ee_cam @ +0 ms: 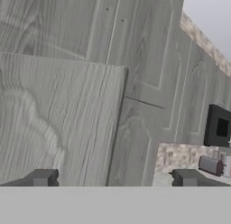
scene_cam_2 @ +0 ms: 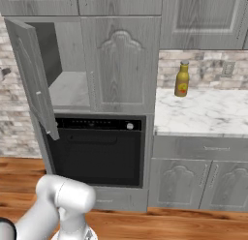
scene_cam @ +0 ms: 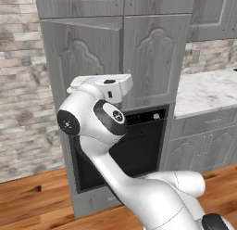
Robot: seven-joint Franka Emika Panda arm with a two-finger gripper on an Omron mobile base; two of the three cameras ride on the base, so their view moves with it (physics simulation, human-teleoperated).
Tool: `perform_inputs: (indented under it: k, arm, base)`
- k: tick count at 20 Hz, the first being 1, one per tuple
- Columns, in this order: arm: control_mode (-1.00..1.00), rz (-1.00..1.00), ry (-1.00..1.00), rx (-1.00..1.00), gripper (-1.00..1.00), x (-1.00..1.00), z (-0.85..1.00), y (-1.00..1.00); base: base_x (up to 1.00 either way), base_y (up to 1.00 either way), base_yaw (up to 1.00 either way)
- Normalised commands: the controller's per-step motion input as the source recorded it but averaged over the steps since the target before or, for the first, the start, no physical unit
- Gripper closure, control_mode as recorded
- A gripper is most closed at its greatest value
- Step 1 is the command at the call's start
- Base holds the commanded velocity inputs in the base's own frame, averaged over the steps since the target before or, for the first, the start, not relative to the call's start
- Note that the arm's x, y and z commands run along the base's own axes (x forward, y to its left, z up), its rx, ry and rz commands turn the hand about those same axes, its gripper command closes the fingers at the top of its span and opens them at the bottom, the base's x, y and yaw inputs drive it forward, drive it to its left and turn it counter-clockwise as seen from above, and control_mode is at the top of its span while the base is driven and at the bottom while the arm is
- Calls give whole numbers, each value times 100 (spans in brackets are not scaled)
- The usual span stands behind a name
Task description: Close all open cabinet doors.
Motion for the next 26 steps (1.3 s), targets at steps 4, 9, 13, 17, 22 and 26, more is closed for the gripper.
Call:
perform_inputs:
  k: [4, 9, 13, 17, 22, 26]
  arm:
    - [-100, -1, 6, 0, -100, 35, 0, 37]
    - [-100, -1, 7, 0, -100, 17, 0, 37]
    - [-100, 0, 5, 0, -100, 13, 0, 19]
    - [-100, 0, 0, 0, -100, 2, -1, 2]
    - [-100, 0, -3, 0, -100, 2, -15, -3]
    - [-100, -1, -5, 0, -100, 12, -21, -12]
  base:
    - [0, 0, 0]
    - [0, 0, 0]
    - [0, 0, 0]
    - [0, 0, 0]
    - [0, 0, 0]
    - [0, 0, 0]
